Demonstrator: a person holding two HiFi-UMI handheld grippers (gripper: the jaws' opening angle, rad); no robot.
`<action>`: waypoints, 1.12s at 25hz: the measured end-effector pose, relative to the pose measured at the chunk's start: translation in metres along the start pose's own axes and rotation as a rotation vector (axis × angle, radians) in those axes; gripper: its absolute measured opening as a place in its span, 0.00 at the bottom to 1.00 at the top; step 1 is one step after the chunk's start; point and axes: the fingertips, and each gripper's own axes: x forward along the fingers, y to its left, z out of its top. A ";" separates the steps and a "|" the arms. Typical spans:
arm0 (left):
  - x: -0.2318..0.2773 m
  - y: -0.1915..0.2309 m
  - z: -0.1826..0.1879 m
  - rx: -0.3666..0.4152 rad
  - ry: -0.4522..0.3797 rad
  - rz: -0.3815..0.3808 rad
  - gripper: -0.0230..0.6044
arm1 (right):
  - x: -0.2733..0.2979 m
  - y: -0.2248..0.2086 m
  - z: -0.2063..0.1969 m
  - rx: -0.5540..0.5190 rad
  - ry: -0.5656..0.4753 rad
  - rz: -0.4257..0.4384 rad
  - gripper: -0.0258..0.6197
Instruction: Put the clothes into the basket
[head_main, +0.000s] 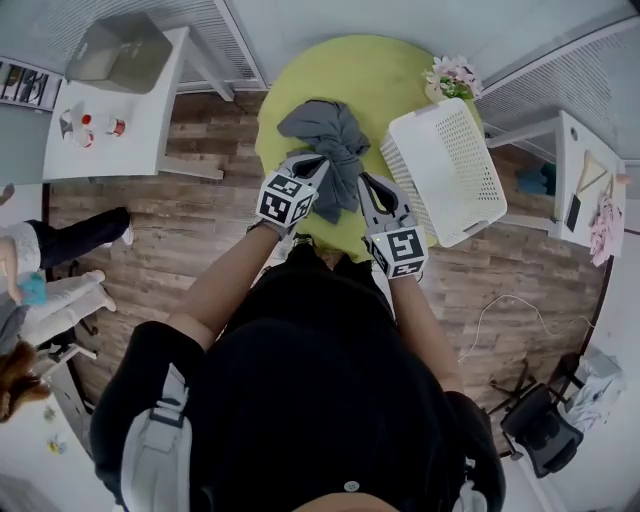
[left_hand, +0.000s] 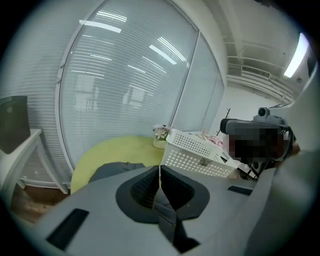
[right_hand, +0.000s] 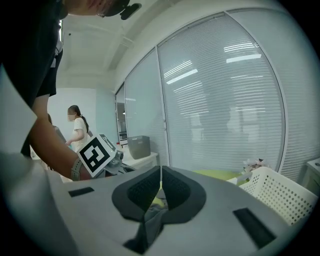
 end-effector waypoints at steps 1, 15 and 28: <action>0.007 0.002 -0.005 -0.012 0.021 0.009 0.05 | 0.003 -0.004 -0.005 0.006 0.016 0.001 0.08; 0.083 0.065 -0.067 -0.231 0.297 0.154 0.19 | 0.051 -0.044 -0.054 0.062 0.083 -0.039 0.08; 0.131 0.085 -0.087 -0.448 0.376 0.271 0.78 | 0.040 -0.070 -0.061 0.097 0.117 -0.081 0.08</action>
